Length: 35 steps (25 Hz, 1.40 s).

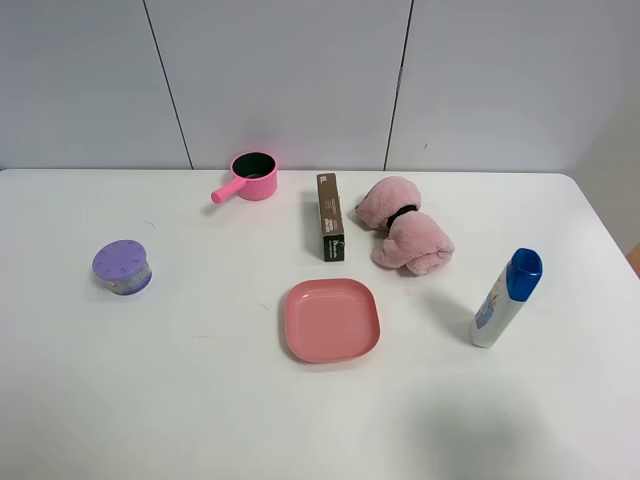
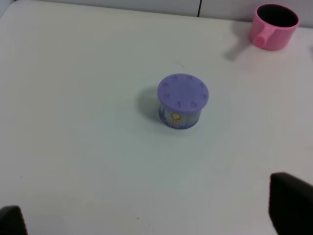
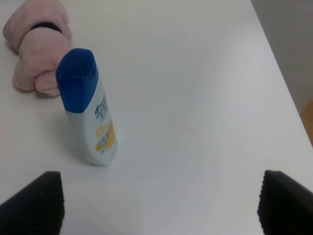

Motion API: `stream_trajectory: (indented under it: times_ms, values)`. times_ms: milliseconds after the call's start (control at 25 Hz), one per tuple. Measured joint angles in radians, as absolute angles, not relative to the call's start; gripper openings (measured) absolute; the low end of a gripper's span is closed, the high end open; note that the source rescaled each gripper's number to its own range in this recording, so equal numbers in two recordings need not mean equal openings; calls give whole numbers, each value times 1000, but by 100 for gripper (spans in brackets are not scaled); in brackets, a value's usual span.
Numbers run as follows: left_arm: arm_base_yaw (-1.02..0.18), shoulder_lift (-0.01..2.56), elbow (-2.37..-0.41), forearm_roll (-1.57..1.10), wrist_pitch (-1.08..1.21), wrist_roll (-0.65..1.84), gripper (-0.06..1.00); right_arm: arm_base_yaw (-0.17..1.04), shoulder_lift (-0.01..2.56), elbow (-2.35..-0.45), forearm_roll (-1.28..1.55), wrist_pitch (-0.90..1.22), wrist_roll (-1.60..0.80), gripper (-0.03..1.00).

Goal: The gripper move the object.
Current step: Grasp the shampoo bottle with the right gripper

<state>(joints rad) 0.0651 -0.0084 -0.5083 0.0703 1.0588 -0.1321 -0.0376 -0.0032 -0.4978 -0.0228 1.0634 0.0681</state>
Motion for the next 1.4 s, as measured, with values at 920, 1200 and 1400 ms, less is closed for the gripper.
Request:
stream_trajectory:
  times_ms: [920, 1200, 1400]
  values:
    - [65, -8, -508, 70, 1059, -132, 100, -38, 683, -629, -66, 643, 76, 83]
    - [65, -8, -508, 71, 1059, -132, 100, 23, 684, -578, -24, 633, 46, 82]
    - [65, -8, -508, 71, 1059, -132, 100, 64, 684, -462, -12, 560, 53, 81]
